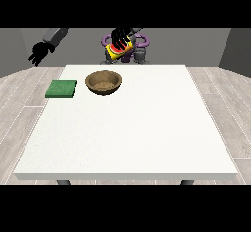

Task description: Pick the cup and pour the ball into the bowl, then pick the bowl and place it on the pad

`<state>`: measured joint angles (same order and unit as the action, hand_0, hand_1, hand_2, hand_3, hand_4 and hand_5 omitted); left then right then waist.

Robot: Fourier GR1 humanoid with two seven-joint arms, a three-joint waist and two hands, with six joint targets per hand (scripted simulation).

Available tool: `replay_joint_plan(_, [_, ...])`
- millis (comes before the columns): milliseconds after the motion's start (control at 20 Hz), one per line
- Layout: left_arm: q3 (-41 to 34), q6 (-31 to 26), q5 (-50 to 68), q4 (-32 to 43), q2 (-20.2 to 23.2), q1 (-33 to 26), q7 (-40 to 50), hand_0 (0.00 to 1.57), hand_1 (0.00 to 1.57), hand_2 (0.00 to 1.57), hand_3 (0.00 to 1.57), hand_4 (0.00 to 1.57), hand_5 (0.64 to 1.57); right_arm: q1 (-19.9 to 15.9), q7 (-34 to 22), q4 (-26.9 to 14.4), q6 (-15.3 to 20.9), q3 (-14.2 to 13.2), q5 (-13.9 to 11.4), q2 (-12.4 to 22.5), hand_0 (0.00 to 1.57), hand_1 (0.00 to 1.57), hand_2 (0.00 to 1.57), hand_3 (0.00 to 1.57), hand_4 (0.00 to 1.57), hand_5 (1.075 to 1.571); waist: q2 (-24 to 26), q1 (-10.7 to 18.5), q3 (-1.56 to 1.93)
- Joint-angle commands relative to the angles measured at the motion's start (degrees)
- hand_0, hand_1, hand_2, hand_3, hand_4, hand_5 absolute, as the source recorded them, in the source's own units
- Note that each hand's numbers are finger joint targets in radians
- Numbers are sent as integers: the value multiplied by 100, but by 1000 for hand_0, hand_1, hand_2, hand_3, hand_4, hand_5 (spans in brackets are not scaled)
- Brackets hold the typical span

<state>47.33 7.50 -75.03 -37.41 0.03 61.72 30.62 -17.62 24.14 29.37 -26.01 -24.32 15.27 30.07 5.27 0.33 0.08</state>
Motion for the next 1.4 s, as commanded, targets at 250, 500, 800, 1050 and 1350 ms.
replay_joint_plan(250, [-880, 1497, 743, -675, 628, -1664, -337, 1571, 1571, 1571, 1571, 1086, 1560, 327, -134, 213, 45, 33, 34, -7, 0, 0, 0, 204, 644, 1570, 273, 163, -25])
replay_joint_plan(500, [-1506, 2744, 1880, -1142, 271, -2909, -837, 1571, 1571, 1571, 1571, 1338, 1545, 57, -189, 533, 261, 177, -39, -200, 0, 0, 0, 228, 667, 1571, -102, 332, -59])
replay_joint_plan(800, [-2106, 3495, 4354, -2480, 5, -3666, -1755, 0, 0, 0, 0, 873, 1547, -593, -31, 961, 620, 353, -77, -727, 0, 0, 0, 201, 685, 1570, -1102, 123, -123])
replay_joint_plan(1050, [-2484, 3098, 5676, -2957, 82, -4086, -3501, 0, 0, 0, 0, 769, 1557, -762, -245, 1334, 1349, 607, -141, -1598, 0, 0, 0, 0, 475, 1570, -1211, 304, -68])
replay_joint_plan(1350, [-3485, 1712, 7025, -2690, 871, -4464, -4823, 0, 0, 0, 0, 943, 1472, -886, -1103, 1921, 2449, 1223, -554, -2436, 0, 0, 0, 0, 0, 1561, -639, 176, -30])
